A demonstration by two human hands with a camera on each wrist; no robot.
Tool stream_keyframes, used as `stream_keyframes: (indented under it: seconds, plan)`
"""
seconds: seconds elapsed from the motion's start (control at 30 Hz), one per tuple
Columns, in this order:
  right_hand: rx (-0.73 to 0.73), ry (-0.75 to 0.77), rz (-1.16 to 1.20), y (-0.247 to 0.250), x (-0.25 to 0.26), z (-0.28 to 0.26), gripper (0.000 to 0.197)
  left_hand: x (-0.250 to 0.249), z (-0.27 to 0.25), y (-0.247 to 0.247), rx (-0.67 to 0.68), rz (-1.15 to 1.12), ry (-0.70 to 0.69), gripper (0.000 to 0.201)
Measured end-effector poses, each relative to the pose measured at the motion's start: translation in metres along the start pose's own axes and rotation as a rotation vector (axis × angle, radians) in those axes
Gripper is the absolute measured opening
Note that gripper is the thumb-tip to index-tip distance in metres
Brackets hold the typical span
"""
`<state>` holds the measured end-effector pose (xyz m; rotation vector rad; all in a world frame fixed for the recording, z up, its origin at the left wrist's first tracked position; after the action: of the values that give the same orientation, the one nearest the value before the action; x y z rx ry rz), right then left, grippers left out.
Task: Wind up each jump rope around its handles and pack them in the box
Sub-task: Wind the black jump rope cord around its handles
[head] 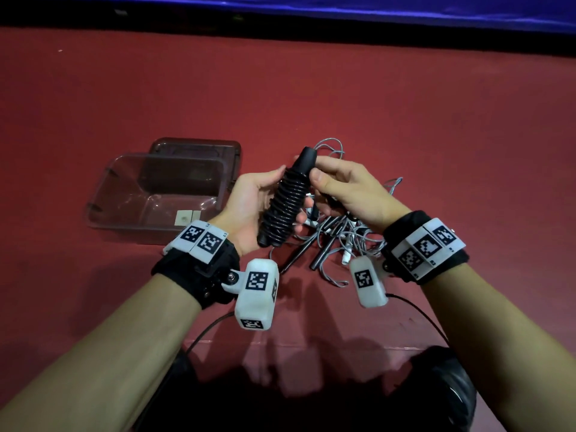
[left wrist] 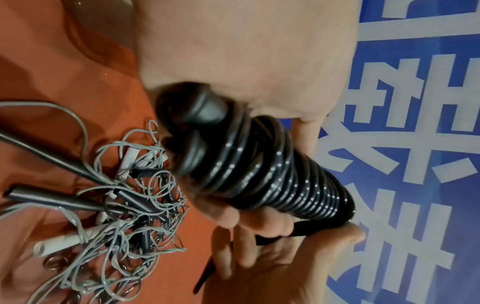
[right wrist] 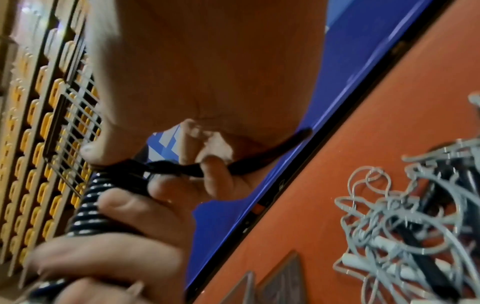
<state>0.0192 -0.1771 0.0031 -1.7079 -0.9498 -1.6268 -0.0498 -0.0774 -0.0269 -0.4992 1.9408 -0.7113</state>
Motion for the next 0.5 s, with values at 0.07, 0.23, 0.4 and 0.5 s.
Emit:
stream_keyframes:
  seconds: [0.07, 0.23, 0.4, 0.5]
  plan:
    - [-0.045, 0.013, 0.021, -0.003, -0.002, -0.001, 0.034, -0.001, 0.002, 0.002, -0.022, 0.011, -0.011, 0.038]
    - [-0.486, -0.014, 0.021, 0.025, -0.008, -0.012, 0.034, -0.034, 0.000, 0.016, -0.358, 0.645, -0.369, 0.017]
    - [-0.584, -0.127, -0.051, 0.035, -0.005, -0.018, 0.056, -0.045, -0.003, -0.007, -0.273, 1.006, -0.572, 0.025]
    - [-0.469, -0.074, -0.048, 0.034, -0.001, -0.012, 0.035, -0.048, -0.004, 0.006, -0.346, 0.815, -0.515, 0.011]
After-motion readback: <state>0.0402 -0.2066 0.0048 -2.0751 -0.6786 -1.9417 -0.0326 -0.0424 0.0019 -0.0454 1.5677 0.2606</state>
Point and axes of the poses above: each hand's wrist, its own z-axis towards the middle knuckle, its own y-axis out of the back of the hand, x = y × z, the point moved 8 cm from there along z, towards the middle knuckle, and after that the axes turned 10 degrees about x, right-handed, at the moved point
